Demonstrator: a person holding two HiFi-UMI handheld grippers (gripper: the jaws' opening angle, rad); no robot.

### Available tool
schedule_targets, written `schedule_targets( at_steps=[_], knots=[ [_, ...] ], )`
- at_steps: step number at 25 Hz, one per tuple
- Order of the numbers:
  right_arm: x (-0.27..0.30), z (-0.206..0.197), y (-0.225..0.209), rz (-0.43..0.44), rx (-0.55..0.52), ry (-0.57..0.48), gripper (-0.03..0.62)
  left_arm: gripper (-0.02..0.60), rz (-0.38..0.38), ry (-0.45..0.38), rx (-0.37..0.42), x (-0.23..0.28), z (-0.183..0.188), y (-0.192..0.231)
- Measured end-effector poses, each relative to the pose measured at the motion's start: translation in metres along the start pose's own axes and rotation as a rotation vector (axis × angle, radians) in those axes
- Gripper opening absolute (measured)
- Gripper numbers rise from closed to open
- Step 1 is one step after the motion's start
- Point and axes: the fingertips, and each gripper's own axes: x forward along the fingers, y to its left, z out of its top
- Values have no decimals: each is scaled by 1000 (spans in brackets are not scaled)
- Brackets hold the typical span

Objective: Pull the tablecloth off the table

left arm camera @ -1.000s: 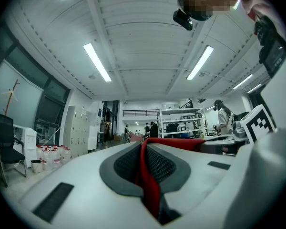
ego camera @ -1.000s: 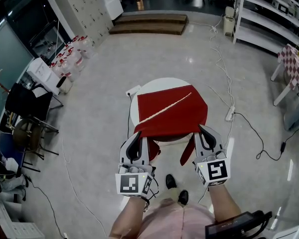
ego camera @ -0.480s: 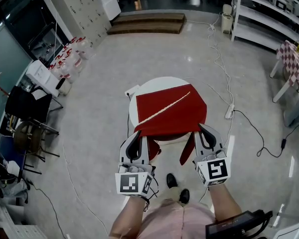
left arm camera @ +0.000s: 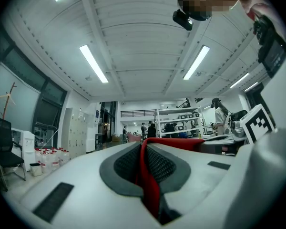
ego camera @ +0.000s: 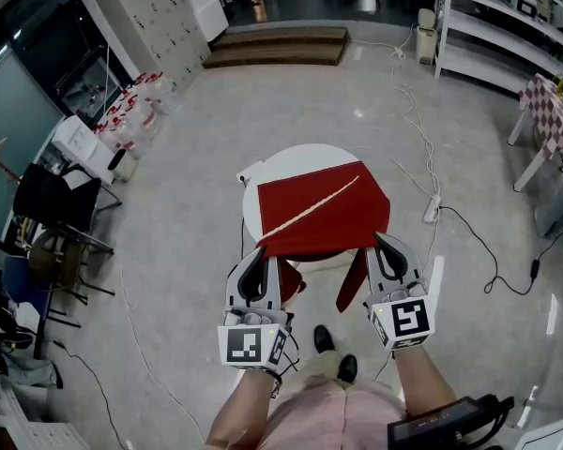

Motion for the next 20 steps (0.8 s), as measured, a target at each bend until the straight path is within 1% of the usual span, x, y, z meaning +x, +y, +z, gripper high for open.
schedule_targets(
  at_steps=[8,13,20],
  knots=[
    [-16,-11,-2,25,6,-7,23,41,28,-5,2,-10,-9,-14],
    [-19,1,3,37,9,-12,23,41,43,-4,1,-19,-1,-13],
    [-21,-3,2,40,13,-23,23,41,41,4,11,-22,-5,-16]
  ],
)
